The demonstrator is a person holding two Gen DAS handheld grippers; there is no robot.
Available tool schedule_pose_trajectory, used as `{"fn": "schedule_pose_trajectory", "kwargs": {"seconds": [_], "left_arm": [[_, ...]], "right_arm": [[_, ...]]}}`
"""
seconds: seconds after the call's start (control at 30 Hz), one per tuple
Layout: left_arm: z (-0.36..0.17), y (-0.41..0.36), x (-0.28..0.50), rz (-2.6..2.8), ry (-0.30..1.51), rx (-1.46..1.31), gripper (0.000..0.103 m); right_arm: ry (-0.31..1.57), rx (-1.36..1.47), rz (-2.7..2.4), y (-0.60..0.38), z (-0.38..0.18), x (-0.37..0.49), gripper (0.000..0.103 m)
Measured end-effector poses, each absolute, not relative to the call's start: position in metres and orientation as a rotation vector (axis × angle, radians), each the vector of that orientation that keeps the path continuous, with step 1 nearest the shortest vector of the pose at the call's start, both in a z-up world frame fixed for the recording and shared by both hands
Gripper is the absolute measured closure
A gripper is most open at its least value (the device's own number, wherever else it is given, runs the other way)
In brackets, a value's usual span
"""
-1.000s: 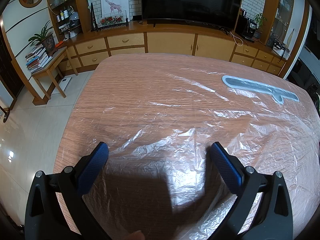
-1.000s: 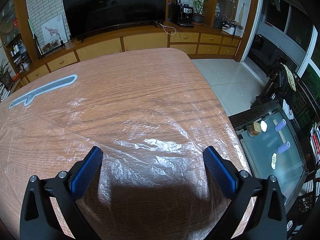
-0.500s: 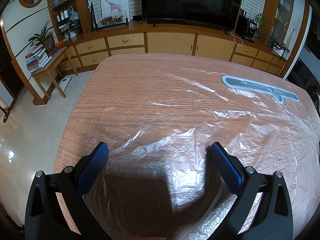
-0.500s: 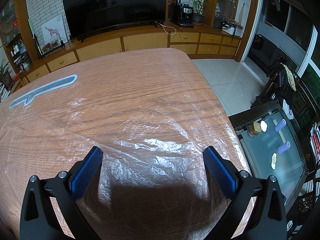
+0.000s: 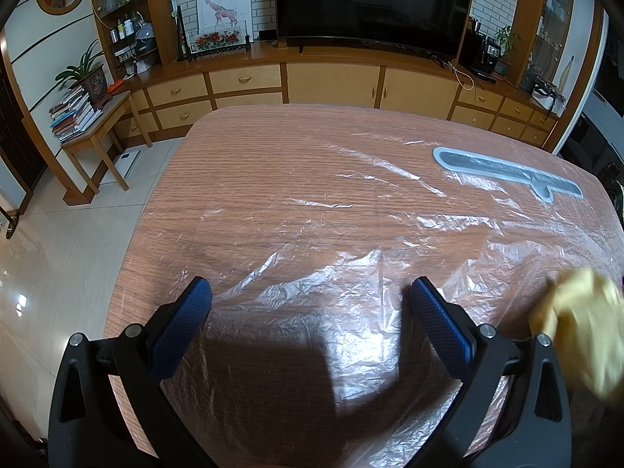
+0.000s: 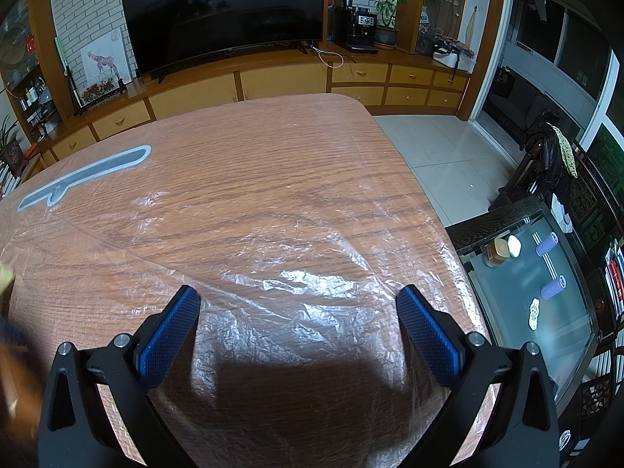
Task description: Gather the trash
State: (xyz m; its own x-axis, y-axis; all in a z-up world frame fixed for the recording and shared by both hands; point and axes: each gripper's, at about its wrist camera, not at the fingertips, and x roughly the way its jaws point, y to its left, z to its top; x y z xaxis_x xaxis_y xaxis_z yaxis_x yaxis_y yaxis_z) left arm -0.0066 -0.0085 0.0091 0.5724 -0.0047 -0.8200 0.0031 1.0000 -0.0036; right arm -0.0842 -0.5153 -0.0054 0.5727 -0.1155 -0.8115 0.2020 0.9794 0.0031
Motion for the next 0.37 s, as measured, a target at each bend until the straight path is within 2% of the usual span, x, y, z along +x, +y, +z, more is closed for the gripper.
{"fn": "schedule_pose_trajectory", "kwargs": {"seconds": [0.37], "left_arm": [[0.0088,-0.0085,-0.0061,-0.005,0.961,-0.002,0.001]], "right_arm": [[0.943,0.099,-0.187,-0.5157,-0.0052,-0.0847,0.004]]}}
